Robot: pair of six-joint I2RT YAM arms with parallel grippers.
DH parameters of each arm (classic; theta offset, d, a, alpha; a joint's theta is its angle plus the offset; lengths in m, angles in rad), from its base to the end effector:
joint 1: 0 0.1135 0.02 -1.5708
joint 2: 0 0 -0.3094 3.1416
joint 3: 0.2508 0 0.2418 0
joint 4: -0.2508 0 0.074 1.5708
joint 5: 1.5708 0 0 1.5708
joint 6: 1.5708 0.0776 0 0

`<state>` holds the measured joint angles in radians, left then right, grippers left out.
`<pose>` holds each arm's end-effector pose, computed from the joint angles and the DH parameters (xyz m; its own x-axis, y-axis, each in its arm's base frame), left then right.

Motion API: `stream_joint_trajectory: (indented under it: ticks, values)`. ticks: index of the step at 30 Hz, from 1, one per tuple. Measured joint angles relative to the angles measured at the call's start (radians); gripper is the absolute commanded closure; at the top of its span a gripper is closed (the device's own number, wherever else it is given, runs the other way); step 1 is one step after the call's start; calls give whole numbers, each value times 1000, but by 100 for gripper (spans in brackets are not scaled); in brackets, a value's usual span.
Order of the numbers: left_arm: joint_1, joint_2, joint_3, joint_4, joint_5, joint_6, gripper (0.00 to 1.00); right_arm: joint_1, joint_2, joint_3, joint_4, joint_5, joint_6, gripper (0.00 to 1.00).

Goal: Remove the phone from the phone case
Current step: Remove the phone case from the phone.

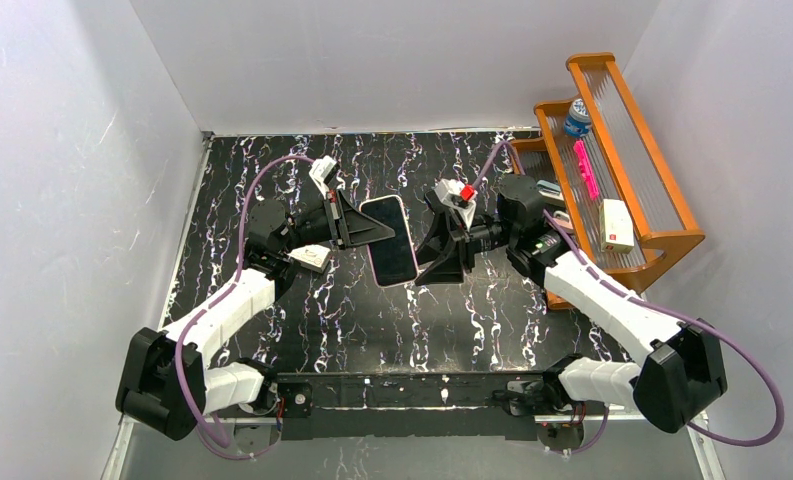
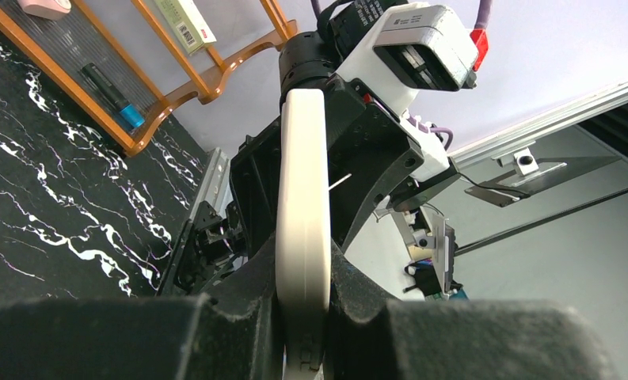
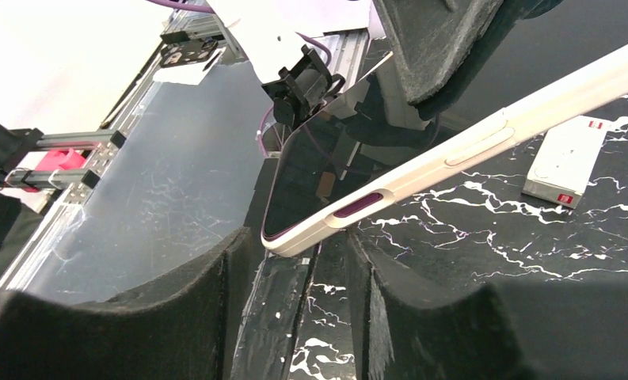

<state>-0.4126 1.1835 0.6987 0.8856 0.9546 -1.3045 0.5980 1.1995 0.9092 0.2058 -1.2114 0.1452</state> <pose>0.2016 -0.1574 0.3903 -0.7936 -0.2612 -0.5495 0.5870 -0.0909 -0.8045 0.1660 0.2009 0.3837 -0.2092 -0.0809 -0.9745 -0.9486 -0.2251 0.2224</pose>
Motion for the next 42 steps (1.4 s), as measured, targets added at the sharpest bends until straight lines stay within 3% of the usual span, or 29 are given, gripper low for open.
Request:
stream_joint_trajectory:
  ticks: [10,14,33,39,42]
  values:
    - [1,0,0,-3,3,3,100,0,29,0,5,-30,10,79]
    - [1,0,0,-3,5,3,100,0,44,15,-20,-47,-13,86]
    - [-17,24,-2,3,-13,-83,100,-2,75,64,-152,-106,-216,98]
    - [-17,24,-3,4,-43,-90,100,-2,84,77,-167,-63,-194,99]
    - [-16,24,-5,3,-66,-85,100,-2,84,77,-165,-3,-123,92]
